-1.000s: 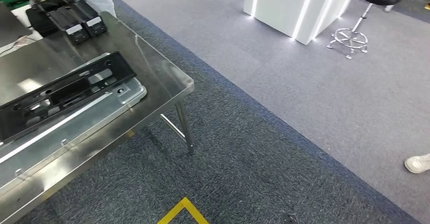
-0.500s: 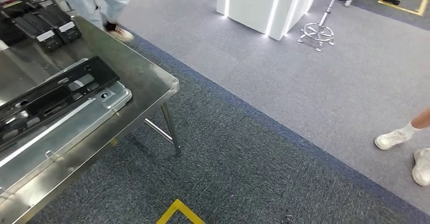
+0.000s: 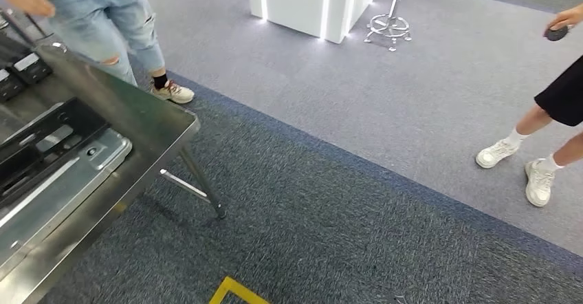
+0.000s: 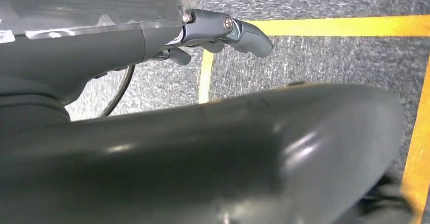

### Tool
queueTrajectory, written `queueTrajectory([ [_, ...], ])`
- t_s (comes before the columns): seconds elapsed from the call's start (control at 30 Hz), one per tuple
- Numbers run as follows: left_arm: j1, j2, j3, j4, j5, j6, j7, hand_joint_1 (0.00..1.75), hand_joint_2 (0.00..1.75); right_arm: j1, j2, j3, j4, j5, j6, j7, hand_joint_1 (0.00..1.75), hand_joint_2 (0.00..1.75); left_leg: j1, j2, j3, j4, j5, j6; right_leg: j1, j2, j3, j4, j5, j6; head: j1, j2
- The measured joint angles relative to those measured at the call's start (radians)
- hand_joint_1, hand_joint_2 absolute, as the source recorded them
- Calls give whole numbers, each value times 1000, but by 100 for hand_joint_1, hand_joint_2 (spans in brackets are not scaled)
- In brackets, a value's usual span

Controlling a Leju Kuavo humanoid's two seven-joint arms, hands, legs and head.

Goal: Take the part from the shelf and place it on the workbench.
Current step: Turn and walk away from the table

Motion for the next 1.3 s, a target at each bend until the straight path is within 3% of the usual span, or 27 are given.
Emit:
queueTrajectory([
  [0.03,2,0,-2,0,-2,0,0,0,0,0,0,-1,0,0,0,0,0,0,1,-6,-32,67,-27,-1,2,12,-2,1,0,-1,0,0],
  [0.07,4,0,-3,0,-4,0,0,0,0,2,0,-2,0,0,0,-1,0,0,1,-9,-53,107,-35,-1,3,23,-3,2,1,-2,0,0],
  [0.1,4,0,-6,0,-6,0,0,0,0,4,0,-2,0,0,0,-1,0,0,1,-9,-56,110,-21,0,4,36,-3,4,1,-2,0,0],
  [0.17,4,0,-10,0,-10,0,1,0,0,6,0,-2,0,0,0,-2,0,0,2,-23,-9,0,54,5,3,60,-3,8,0,0,0,0],
  [0.23,4,0,-13,0,-12,3,2,0,0,5,0,-2,0,0,1,-2,0,0,4,-61,45,-127,106,10,5,83,-7,15,-1,6,1,0],
  [0.3,3,0,-14,0,-13,8,3,0,0,5,1,-2,0,2,1,-1,0,0,4,-78,58,-166,110,15,4,101,-16,19,2,18,1,0],
  [0.37,2,0,-16,0,-13,15,4,0,0,8,0,-2,0,4,2,2,0,0,4,-60,61,-172,117,26,1,110,-22,20,5,31,1,0],
  [0.43,1,0,-17,0,-14,21,4,0,0,10,-2,-3,1,5,2,5,0,0,5,-38,64,-183,126,40,1,74,-43,62,-24,39,4,0],
  [0.5,2,0,-18,0,-17,24,4,0,0,7,-1,-3,1,6,2,7,0,0,2,-14,64,-188,129,48,2,23,-99,179,-89,45,7,0],
  [0.57,5,0,-18,0,-17,26,5,0,0,6,-1,-3,1,7,3,8,0,0,-1,11,62,-187,128,50,-2,6,-155,296,-133,51,7,0],
  [0.6,5,1,-18,0,-17,28,4,0,0,8,-1,-3,1,7,3,8,0,0,-2,22,62,-187,127,49,-4,2,-160,309,-129,53,7,0],
  [0.63,5,1,-18,0,-17,31,1,0,0,9,-1,-3,1,7,4,9,0,0,-2,32,63,-187,126,48,-6,-1,-143,281,-106,54,8,0],
  [0.7,5,1,-19,0,-17,39,-9,0,0,10,-1,-3,1,7,5,9,0,0,-3,52,68,-186,121,42,-7,-29,-65,140,-42,53,8,0],
  [0.77,4,1,-20,0,-17,51,-22,0,0,8,-1,-3,1,8,6,9,0,0,-8,67,73,-184,115,31,-1,-54,-10,36,-12,43,6,0],
  [0.8,3,1,-21,0,-18,56,-28,0,0,8,-1,-3,1,8,6,9,0,0,-10,74,75,-183,112,26,3,-58,-3,20,-12,37,6,0],
  [0.87,1,1,-22,0,-18,68,-38,0,0,11,-1,-4,1,9,7,9,0,0,-10,84,77,-182,107,15,5,-39,-6,19,-10,24,5,0],
  [0.93,0,1,-24,0,-20,78,-44,0,0,13,-1,-5,2,9,7,10,0,0,-5,56,68,-152,82,5,1,-23,-4,13,-6,10,4,0],
  [1.0,2,0,-26,0,-22,86,-49,0,0,11,0,-7,2,10,7,10,0,0,-1,9,22,-44,19,0,1,-6,-4,11,-4,-1,2,0],
  [1.07,5,0,-27,0,-23,93,-52,0,0,11,0,-9,2,10,7,10,0,0,-1,-7,-42,90,-35,-1,5,16,-6,12,-3,-5,1,0],
  [1.1,7,0,-28,0,-23,94,-54,0,0,12,0,-11,2,10,7,10,0,0,-1,-9,-61,121,-36,0,7,28,-6,13,-3,-5,1,0],
  [1.13,8,0,-29,0,-22,95,-55,0,0,13,0,-12,2,10,8,10,0,0,-1,-10,-60,111,-15,1,8,40,-5,15,-3,-5,1,0],
  [1.17,8,1,-30,0,-21,96,-56,0,0,14,0,-13,2,11,9,10,0,0,0,-14,-41,62,22,4,8,53,-4,17,-4,-5,1,0],
  [1.23,9,1,-30,0,-19,96,-59,0,0,13,0,-15,2,14,11,10,0,0,2,-50,18,-81,94,11,9,76,-6,24,-6,0,1,0],
  [1.3,8,1,-31,0,-18,97,-60,0,0,12,1,-16,2,17,14,10,0,0,2,-81,46,-153,115,17,7,96,-14,29,-5,10,1,0],
])
